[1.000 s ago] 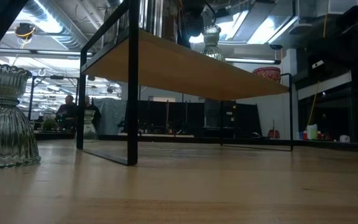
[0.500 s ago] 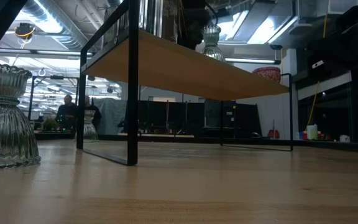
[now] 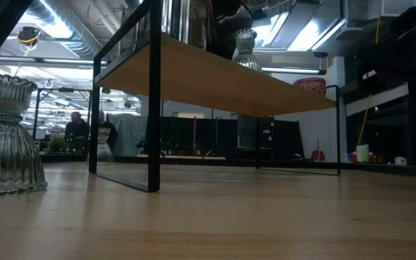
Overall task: Pick & Place candle stick holders
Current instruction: Put the blue patterned scented candle on the shelf
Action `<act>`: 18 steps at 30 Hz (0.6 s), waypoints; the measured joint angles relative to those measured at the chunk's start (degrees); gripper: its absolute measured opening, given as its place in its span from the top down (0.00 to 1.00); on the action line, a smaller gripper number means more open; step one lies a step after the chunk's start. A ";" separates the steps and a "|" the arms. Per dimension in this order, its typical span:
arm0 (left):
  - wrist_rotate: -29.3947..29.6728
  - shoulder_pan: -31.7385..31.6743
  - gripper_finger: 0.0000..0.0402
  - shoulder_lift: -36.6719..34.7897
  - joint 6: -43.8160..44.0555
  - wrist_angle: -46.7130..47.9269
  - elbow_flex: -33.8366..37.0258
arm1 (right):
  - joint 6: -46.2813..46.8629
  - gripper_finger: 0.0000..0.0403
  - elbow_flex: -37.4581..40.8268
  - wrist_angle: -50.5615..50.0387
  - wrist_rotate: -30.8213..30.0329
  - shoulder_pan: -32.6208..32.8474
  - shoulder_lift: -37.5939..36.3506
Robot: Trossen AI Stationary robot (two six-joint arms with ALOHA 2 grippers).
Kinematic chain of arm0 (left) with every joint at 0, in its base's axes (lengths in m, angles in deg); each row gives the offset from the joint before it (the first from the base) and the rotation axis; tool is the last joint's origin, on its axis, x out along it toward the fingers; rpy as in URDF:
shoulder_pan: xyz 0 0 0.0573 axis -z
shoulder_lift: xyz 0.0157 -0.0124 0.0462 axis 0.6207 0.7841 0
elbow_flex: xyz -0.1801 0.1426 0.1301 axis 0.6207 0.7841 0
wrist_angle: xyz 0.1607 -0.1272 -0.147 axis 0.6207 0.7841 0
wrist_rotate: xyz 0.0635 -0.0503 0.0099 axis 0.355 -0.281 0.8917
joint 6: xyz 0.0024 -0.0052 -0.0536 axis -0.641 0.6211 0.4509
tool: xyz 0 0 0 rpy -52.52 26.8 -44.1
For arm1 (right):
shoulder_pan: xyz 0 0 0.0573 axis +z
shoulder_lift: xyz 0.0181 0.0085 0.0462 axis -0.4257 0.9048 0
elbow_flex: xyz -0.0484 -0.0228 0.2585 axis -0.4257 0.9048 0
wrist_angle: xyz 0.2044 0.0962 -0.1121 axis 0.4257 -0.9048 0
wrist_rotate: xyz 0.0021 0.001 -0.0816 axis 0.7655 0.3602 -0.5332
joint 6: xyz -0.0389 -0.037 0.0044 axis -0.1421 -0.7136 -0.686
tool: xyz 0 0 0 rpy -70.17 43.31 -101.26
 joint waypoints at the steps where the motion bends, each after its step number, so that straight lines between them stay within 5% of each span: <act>1: -0.02 0.00 1.00 0.00 -0.66 -0.85 0.00 | 0.00 0.98 0.00 0.01 0.00 -0.02 0.00; 18: -4.81 -1.62 1.00 0.00 -2.61 -2.05 0.00 | 0.00 0.98 -0.01 0.01 0.00 0.00 0.00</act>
